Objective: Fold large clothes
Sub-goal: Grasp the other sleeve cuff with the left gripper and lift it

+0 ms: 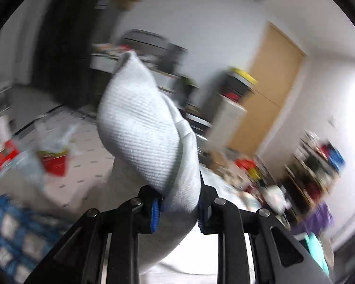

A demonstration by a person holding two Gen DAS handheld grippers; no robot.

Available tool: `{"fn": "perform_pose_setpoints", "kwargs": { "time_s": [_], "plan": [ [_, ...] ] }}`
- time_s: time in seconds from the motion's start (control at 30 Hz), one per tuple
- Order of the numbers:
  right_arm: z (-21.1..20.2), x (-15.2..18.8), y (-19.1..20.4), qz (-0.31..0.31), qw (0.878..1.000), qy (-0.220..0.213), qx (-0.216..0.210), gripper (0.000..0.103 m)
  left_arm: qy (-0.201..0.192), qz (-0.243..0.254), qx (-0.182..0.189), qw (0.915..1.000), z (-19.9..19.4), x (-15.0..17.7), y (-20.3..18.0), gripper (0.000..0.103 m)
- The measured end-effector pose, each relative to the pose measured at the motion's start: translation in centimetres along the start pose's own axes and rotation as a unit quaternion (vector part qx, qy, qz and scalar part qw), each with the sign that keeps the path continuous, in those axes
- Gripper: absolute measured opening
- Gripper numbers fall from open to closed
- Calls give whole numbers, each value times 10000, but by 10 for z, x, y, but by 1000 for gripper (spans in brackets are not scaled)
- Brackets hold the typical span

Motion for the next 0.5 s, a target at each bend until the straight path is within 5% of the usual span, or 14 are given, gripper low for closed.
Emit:
{"fn": "perform_pose_setpoints", "kwargs": {
  "time_s": [0.23,0.4,0.5],
  "plan": [
    [-24,-13,-71,960,9910,-284,885,103,1187,593,1054,9855,112,80,-179,18],
    [-43,-14,-119,1562,9779,-469,1306,103,2168,902,1093,9659,197,169,-233,18],
    [-57,-11,-153,2083,9673,-595,1319,103,2758,583,1374,9495,229,208,-243,18]
  ]
}}
Point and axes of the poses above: each gripper's, at about its wrist camera, not at the fingertips, and z roughly the way its jaws point, y to its left, x to its underside, the point moved 3 cm from there along z, roughly the way its jaws point, and after that the axes turned 4 degrees about -z, right-handed, at the moved point
